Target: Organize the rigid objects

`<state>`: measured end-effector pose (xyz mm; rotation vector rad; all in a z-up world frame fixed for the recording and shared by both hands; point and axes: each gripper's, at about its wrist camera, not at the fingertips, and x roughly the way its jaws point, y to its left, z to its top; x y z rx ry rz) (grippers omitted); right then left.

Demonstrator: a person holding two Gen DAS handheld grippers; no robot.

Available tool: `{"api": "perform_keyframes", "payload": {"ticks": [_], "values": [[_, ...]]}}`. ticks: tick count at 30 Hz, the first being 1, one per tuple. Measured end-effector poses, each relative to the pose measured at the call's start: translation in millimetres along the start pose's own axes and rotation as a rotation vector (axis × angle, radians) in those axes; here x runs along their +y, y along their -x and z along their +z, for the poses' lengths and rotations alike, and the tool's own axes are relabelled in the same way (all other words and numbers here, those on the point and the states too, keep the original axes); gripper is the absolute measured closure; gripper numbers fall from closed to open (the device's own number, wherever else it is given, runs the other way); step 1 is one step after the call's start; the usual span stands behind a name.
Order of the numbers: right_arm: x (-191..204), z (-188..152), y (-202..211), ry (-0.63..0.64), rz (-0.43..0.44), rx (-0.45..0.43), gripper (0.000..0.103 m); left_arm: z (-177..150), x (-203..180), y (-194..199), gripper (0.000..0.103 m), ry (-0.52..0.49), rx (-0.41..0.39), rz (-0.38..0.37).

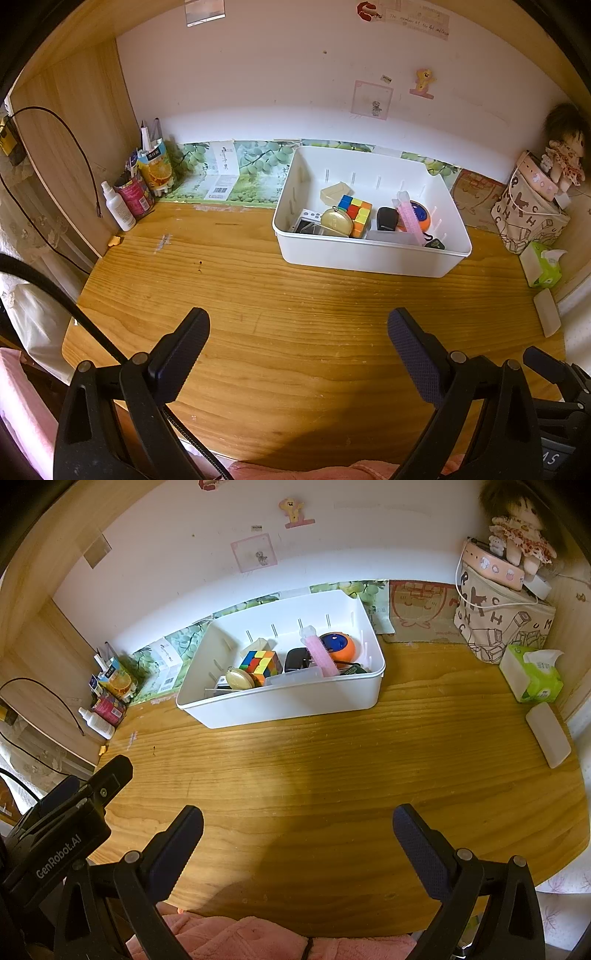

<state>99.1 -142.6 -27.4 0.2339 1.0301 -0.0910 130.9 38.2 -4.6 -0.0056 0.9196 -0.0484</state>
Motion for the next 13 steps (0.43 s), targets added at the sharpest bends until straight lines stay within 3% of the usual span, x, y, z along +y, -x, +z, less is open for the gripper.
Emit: {"api": "perform_keyframes", "payload": {"ticks": [13], "values": [[0.3,0.6,-0.2,0.0,-0.001,0.002,0.0,-0.6,2.2,0.0,0.005,0.0,0.0,0.002]]}}
